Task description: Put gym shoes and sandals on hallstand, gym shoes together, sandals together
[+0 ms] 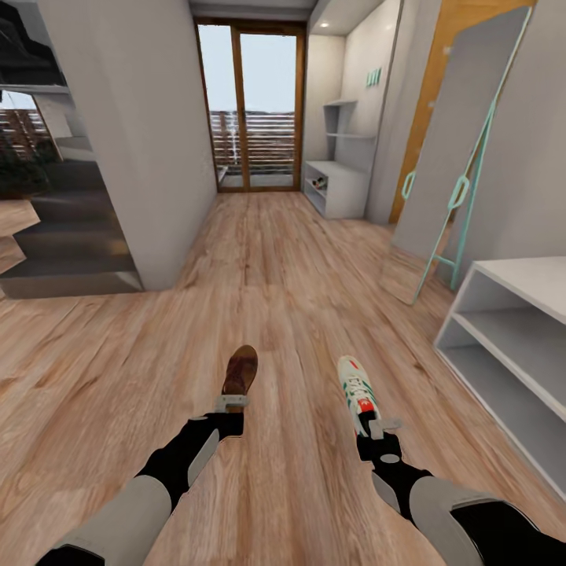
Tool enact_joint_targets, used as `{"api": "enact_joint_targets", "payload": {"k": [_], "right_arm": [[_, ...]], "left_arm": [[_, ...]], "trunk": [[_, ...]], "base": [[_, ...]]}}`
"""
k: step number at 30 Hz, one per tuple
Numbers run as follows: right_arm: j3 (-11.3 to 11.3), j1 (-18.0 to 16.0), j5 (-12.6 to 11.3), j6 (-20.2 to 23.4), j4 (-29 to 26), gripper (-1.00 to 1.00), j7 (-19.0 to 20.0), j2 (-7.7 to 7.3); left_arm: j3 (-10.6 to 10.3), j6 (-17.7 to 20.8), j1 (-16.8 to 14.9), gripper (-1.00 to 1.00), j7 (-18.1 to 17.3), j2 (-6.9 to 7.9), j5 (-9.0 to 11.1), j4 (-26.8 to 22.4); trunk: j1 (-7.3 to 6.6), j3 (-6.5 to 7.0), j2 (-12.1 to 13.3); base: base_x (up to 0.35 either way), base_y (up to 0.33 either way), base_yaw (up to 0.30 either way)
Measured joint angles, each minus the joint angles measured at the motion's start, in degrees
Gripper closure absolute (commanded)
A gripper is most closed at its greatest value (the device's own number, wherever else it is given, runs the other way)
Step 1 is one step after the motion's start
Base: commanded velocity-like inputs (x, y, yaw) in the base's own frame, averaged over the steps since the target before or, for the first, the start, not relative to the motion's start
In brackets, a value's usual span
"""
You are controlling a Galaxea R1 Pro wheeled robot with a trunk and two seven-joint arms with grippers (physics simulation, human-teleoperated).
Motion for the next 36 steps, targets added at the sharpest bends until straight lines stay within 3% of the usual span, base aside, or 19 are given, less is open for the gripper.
{"api": "enact_joint_targets", "payload": {"k": [26, 36], "right_arm": [[0.00, -0.01, 0.00, 0.03, 0.01, 1.00, 0.02, 0.09], [0.00, -0.01, 0.00, 0.06, 0.01, 1.00, 0.07, 0.09]], "left_arm": [[-0.01, -0.02, -0.01, 1.00, 0.02, 0.00, 0.00, 0.01], [-0.08, -1.47, 0.00, 1.00, 0.00, 0.00, 0.00, 2.64]], "trunk": [[0.00, 0.00, 0.00], [0.00, 0.00, 0.00]], "base": [[0.350, 0.095, 0.000], [0.350, 0.003, 0.000]]}}
